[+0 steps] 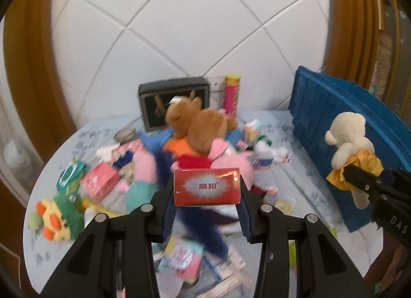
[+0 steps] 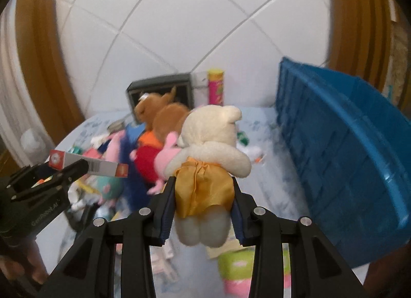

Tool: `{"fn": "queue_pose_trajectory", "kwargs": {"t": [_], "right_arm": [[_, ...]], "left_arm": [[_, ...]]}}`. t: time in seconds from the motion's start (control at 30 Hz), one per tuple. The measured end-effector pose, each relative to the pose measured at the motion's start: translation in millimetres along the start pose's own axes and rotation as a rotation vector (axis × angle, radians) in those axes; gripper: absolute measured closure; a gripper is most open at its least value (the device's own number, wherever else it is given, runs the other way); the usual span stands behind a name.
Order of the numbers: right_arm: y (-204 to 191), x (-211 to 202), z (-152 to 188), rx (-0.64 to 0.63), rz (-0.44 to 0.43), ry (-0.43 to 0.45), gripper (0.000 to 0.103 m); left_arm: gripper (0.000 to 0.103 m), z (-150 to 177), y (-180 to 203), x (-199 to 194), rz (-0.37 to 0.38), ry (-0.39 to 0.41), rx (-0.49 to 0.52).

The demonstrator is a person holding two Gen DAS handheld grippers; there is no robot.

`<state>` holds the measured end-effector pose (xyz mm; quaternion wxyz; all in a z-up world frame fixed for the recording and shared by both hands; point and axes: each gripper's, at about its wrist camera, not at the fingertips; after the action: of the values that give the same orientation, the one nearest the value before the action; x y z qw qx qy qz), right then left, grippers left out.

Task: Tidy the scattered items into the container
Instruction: 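Lift the red box with the left gripper while the right gripper carries the bear to the crate, then open both grippers over the blue crate to drop the red box and bear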

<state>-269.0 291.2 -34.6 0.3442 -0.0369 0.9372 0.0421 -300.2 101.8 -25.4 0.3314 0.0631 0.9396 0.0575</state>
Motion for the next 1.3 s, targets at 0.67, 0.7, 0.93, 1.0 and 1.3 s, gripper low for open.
{"fn": "queue_pose_trajectory", "kwargs": {"t": [0.67, 0.7, 0.93, 1.0, 1.3], "right_arm": [[291, -91, -39, 0.165, 0.274, 0.136, 0.066], [301, -92, -37, 0.164, 0.284, 0.13, 0.066], [352, -91, -12, 0.19, 0.321, 0.082, 0.065], [360, -92, -4, 0.196, 0.33, 0.072, 0.063], [367, -95, 24, 0.211, 0.374, 0.062, 0.001]], "left_arm": [[0.063, -97, 312, 0, 0.272, 0.156, 0.105], [0.063, -95, 327, 1, 0.281, 0.148, 0.118], [0.063, -67, 398, 14, 0.304, 0.073, 0.197], [0.062, -58, 409, 17, 0.306, 0.049, 0.22], [0.008, -28, 410, 21, 0.26, 0.025, 0.228]]}}
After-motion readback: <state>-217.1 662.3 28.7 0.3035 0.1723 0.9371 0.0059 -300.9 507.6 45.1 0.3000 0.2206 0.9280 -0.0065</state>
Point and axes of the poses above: each gripper's, at about its wrist camera, not at the fingertips, and x roughly the way its jaws point, y to its right, z to its underside, and after that the axes turned 9 degrees about -x, right-handed
